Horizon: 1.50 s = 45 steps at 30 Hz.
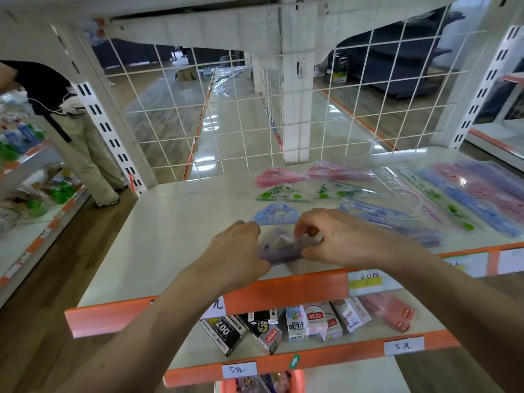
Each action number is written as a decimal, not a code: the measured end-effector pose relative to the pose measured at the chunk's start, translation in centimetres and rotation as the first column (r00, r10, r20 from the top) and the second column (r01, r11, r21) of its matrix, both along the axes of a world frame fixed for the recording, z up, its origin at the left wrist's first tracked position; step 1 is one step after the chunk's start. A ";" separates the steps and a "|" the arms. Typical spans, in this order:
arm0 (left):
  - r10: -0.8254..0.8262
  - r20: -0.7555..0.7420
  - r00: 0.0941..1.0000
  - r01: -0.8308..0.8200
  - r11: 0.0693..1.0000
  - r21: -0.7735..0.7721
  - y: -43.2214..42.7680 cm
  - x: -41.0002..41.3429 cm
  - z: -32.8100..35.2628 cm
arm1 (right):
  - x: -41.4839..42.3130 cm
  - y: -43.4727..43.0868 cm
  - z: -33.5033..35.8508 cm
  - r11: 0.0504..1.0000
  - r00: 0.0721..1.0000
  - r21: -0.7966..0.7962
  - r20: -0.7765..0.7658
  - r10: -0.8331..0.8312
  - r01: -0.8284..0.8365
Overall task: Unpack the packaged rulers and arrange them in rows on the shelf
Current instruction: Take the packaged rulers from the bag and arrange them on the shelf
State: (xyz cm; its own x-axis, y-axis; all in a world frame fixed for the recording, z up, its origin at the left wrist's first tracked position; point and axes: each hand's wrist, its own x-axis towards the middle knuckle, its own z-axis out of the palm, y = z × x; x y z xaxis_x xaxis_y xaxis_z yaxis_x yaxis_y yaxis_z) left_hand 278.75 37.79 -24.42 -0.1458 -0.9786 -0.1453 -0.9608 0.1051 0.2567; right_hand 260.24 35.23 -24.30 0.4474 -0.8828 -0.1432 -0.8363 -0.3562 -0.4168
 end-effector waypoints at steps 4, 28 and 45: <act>0.001 -0.029 1.000 0.001 0.999 0.051 -0.3 0.1 0.4 | -0.2 0.0 0.2 1.000 1.000 -0.009 0.005 0.003 -0.003; 0.029 -0.049 0.998 -0.016 0.967 0.255 -10.3 -0.5 0.4 | 3.4 -7.9 0.7 0.985 0.967 0.080 -0.216 -0.135 0.155; 0.010 -0.208 0.978 -0.035 0.993 -0.115 -9.4 0.1 0.2 | 2.1 -8.2 -0.5 0.991 0.977 -0.024 0.171 -0.125 0.131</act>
State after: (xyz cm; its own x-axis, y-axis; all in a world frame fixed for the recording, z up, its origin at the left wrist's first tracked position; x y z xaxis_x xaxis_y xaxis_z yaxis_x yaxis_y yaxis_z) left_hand 278.83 28.42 -24.18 -0.1383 -0.9904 0.0017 -0.8905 0.1251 0.4374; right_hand 262.33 27.08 -24.80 0.3454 -0.9375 -0.0436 -0.7947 -0.2674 -0.5450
